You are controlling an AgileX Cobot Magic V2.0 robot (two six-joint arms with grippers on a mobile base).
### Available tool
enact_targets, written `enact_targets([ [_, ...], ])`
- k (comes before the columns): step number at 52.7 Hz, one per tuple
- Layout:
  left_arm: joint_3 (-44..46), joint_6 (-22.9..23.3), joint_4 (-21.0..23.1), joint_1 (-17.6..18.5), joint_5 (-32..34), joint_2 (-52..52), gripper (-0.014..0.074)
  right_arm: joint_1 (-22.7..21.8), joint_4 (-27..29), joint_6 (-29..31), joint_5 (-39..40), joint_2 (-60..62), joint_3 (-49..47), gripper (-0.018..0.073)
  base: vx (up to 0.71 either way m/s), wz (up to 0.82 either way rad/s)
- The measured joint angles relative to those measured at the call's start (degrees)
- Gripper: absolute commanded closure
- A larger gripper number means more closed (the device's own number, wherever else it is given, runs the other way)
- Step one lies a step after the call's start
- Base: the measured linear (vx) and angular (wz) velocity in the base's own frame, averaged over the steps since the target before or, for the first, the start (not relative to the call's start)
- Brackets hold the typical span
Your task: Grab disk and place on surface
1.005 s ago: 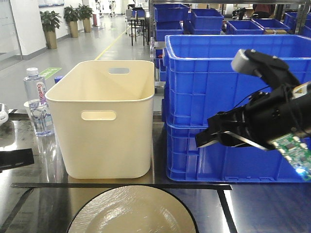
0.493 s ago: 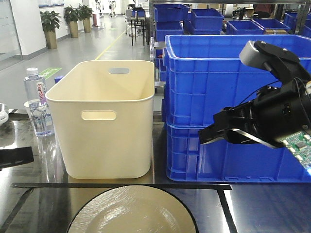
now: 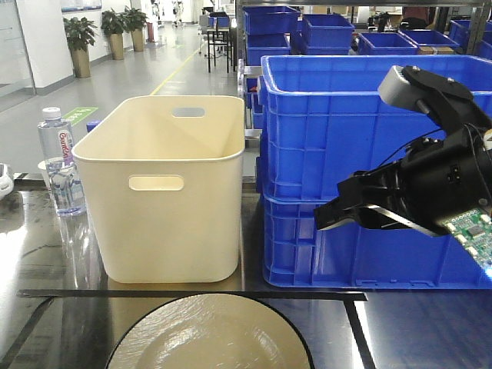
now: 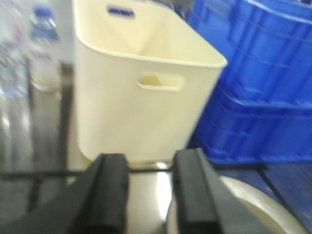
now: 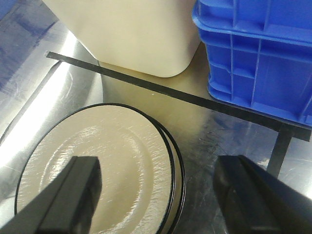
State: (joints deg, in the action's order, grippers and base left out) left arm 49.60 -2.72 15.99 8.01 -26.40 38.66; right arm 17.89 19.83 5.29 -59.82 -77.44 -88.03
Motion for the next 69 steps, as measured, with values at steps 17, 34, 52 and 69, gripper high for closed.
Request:
enact_targets([
  [17, -31.6, 0.1, -15.6, -2.1, 20.6, -24.8, 0.0605, 0.0, 0.0, 0.0, 0.0, 0.0, 0.0, 0.0019, 0.00, 0.00],
  [34, -50.9, 0.2, -16.4, -9.7, 22.0, -39.0, 0.0605, 0.0, 0.1, 0.0, -0.1, 0.0, 0.0, 0.0019, 0.00, 0.00],
  [52, -51.3, 0.5, -16.4, -9.7, 20.3, -39.3, 0.0605, 0.0, 0.1, 0.0, -0.5, -0.1, 0.0, 0.0019, 0.00, 0.00],
  [69, -51.3, 0.5, -16.4, -9.7, 20.1, -39.3, 0.0605, 0.0, 0.1, 0.0, -0.5, -0.1, 0.0, 0.0019, 0.00, 0.00],
])
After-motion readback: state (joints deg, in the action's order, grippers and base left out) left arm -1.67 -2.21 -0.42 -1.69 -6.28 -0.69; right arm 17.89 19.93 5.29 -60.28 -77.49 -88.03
